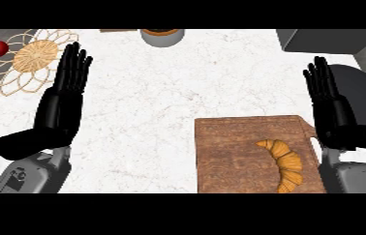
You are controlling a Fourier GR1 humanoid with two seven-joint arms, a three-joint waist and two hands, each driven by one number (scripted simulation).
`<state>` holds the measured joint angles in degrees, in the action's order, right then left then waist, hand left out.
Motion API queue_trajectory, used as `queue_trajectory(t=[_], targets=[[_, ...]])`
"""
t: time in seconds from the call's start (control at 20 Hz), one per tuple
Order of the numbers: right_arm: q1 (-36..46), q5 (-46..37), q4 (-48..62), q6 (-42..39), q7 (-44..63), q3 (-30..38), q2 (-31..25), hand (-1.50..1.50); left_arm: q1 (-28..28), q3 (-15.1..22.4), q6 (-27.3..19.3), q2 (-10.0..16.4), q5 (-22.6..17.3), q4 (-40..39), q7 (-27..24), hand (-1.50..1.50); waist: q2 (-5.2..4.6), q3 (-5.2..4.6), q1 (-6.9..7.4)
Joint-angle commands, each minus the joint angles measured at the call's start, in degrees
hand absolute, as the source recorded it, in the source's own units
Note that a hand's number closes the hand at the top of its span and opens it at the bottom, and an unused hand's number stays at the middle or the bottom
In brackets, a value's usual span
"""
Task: Pick the croissant from the cutting board and place it in the pan
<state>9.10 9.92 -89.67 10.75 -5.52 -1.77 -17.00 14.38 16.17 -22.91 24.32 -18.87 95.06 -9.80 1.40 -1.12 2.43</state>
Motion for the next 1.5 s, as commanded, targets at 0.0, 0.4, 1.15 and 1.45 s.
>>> queue_trajectory(t=[0.0,0.4,1.15,1.45], targets=[[-2.6,-0.1,-3.8,-1.6,0.9,-2.1,0.6,1.50,-7.7,-0.7,-1.3,-0.6,-0.8,2.0,1.3,0.00,-1.16,1.10,-1.91],[-18.1,-8.8,-8.4,-0.7,-5.2,-2.9,-5.7,1.50,-19.3,-1.4,-2.9,-5.8,-9.9,-12.0,10.4,0.00,-0.78,0.95,-6.04],[-38.5,-42.5,-32.8,14.0,9.7,-12.3,-2.2,-1.50,-15.4,-1.1,-0.8,-8.0,-8.7,-14.4,12.1,0.00,-1.56,0.99,-2.75],[-27.8,-46.3,-36.3,-0.8,31.7,-8.9,-7.4,-1.50,-19.0,-0.1,1.4,-8.1,-8.0,-13.5,9.6,0.00,-1.76,0.90,-1.36]])
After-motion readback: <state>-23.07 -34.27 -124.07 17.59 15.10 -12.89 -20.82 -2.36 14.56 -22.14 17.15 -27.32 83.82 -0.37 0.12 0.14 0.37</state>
